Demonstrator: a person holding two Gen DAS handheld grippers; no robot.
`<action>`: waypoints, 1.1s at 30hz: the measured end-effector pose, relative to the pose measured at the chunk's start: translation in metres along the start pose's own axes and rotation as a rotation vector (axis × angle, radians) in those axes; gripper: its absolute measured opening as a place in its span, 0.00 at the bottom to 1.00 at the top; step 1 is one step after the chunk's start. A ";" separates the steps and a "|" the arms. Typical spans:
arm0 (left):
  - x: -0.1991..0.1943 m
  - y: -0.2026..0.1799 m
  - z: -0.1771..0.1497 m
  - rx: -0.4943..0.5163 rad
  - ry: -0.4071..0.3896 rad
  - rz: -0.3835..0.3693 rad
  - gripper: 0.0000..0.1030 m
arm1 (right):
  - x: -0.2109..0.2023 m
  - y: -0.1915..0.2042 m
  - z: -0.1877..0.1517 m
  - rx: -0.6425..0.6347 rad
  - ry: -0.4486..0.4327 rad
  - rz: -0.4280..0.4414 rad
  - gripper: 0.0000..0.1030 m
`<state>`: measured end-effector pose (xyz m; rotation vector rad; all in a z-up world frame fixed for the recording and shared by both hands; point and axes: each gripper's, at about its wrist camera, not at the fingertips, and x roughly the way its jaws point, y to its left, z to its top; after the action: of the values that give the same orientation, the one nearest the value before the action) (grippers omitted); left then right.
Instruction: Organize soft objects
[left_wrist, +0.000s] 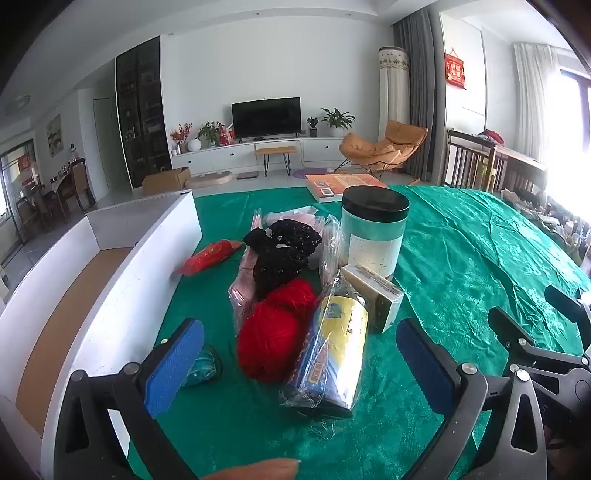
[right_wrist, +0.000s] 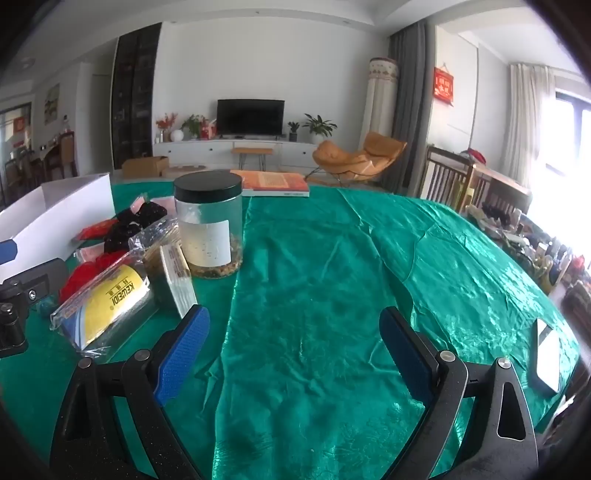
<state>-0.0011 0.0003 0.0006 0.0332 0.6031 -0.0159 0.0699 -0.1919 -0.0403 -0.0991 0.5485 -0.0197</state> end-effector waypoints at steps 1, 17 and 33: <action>0.000 0.000 0.000 0.002 -0.001 0.002 1.00 | 0.000 0.000 0.000 -0.001 -0.001 0.000 0.92; -0.004 -0.003 -0.006 0.028 0.015 0.023 1.00 | 0.000 -0.002 0.000 0.004 -0.003 0.003 0.92; -0.003 -0.006 -0.008 0.049 0.021 0.025 1.00 | -0.001 -0.002 0.000 0.005 -0.006 0.006 0.92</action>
<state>-0.0077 -0.0052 -0.0045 0.0883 0.6229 -0.0055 0.0685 -0.1935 -0.0397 -0.0925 0.5431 -0.0154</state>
